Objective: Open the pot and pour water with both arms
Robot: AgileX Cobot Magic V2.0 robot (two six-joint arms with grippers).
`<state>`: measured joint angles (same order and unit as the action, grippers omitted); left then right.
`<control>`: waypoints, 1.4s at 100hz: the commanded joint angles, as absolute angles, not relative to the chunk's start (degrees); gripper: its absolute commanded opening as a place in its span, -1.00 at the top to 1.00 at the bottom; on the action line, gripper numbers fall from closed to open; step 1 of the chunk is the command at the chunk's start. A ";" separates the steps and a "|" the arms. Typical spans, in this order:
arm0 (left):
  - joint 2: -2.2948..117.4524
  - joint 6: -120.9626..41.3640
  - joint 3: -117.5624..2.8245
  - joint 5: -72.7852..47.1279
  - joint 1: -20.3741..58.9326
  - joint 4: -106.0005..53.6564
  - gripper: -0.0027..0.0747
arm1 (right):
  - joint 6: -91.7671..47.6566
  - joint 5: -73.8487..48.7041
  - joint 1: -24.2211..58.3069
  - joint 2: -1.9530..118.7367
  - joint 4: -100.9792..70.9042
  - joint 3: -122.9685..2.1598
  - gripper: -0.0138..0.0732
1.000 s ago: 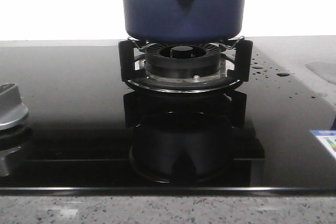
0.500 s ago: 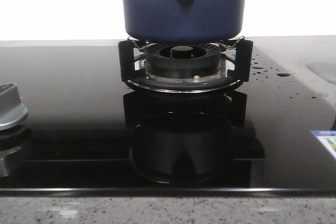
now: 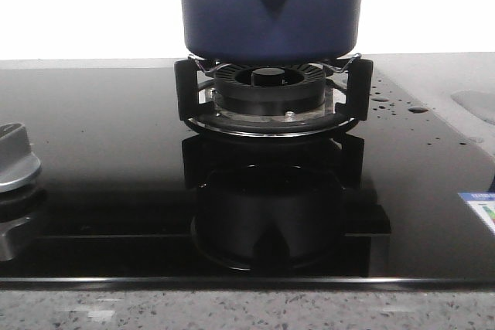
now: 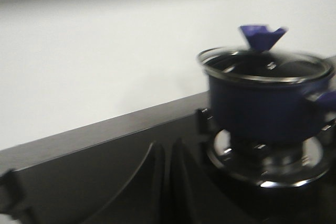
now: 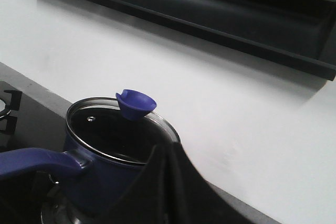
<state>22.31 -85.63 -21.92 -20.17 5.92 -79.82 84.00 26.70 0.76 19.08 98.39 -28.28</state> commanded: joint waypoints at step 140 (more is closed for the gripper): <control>-1.84 -22.53 2.66 -17.60 -2.03 -14.76 0.98 | 84.25 25.40 0.79 19.37 97.10 -29.83 0.83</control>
<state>-0.14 -23.23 0.08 -19.43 -1.84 -13.56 84.09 26.70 0.76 19.08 98.47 -28.28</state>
